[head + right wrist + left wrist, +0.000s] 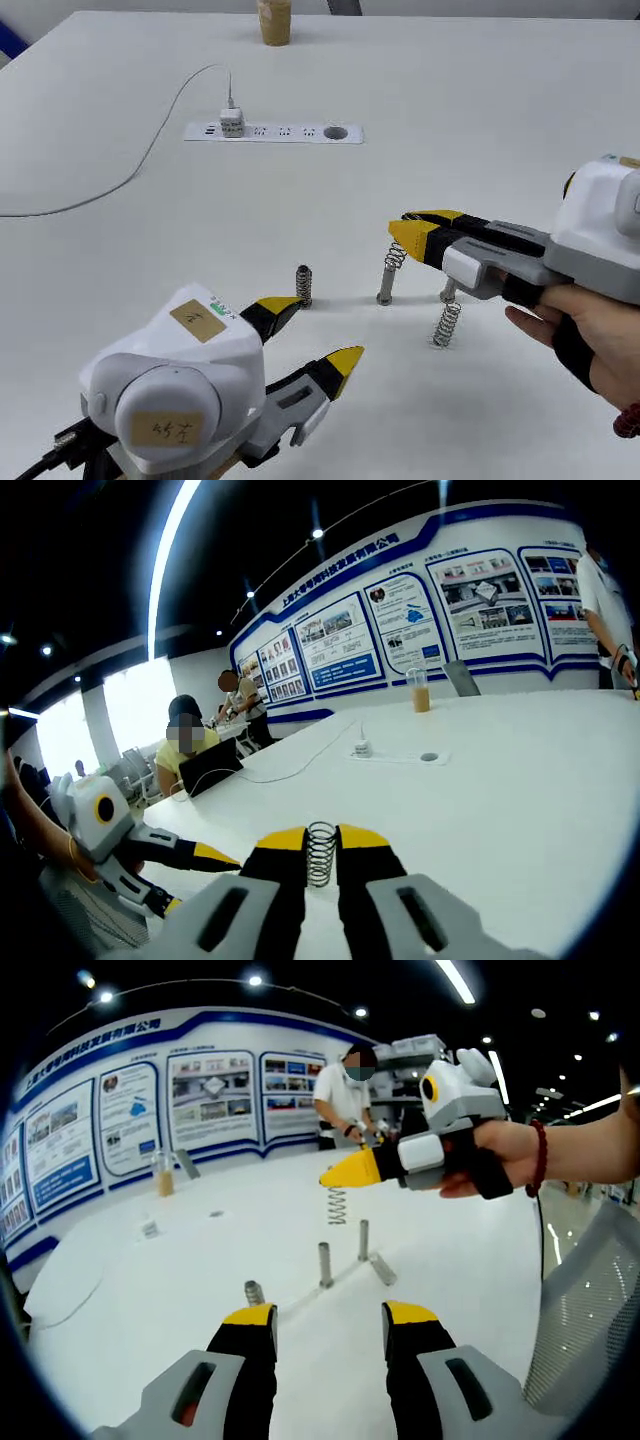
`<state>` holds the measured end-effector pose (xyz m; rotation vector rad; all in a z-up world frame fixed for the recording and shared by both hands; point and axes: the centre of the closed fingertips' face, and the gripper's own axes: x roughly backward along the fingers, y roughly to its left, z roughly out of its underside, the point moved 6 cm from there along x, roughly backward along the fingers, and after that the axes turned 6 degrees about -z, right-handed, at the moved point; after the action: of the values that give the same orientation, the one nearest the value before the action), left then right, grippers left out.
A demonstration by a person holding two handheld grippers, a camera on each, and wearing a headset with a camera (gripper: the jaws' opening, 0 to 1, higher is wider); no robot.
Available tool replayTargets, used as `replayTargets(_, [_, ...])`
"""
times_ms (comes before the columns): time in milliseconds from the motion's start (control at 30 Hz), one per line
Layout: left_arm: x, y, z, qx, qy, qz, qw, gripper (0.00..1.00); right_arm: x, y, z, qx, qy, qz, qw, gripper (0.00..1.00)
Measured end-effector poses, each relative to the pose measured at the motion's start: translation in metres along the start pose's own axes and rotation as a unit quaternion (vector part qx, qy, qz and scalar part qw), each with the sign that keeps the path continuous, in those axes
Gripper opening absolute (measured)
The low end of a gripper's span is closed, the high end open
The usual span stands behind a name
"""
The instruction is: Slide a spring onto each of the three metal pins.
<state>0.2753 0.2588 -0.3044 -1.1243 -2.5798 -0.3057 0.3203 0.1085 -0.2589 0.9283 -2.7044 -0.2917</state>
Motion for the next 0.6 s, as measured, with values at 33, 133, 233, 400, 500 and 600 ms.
replayTargets(33, [0.000,0.000,0.001,0.000,0.002,0.000,1.0000,0.44,-0.001,-0.002,0.001,0.005,0.003,0.003,1.0000,0.11])
replayTargets(133, [-0.001,-0.001,0.003,0.000,0.006,0.003,1.0000,0.48,-0.004,-0.007,0.003,0.011,0.011,0.010,0.9998,0.11])
replayTargets(233, [-0.001,-0.003,0.005,0.002,0.009,0.004,1.0000,0.51,-0.007,-0.011,0.005,0.019,0.017,0.015,0.9996,0.11])
replayTargets(400, [-0.002,-0.002,0.007,0.008,0.014,0.004,0.9999,0.55,-0.011,-0.016,0.008,0.027,0.020,0.018,0.9993,0.11])
replayTargets(500, [-0.002,-0.002,0.009,0.013,0.018,0.003,0.9997,0.58,-0.013,-0.018,0.010,0.035,0.024,0.020,0.9989,0.11])
replayTargets(600, [-0.002,-0.001,0.011,0.017,0.022,0.002,0.9996,0.61,-0.015,-0.019,0.013,0.042,0.031,0.021,0.9984,0.11])
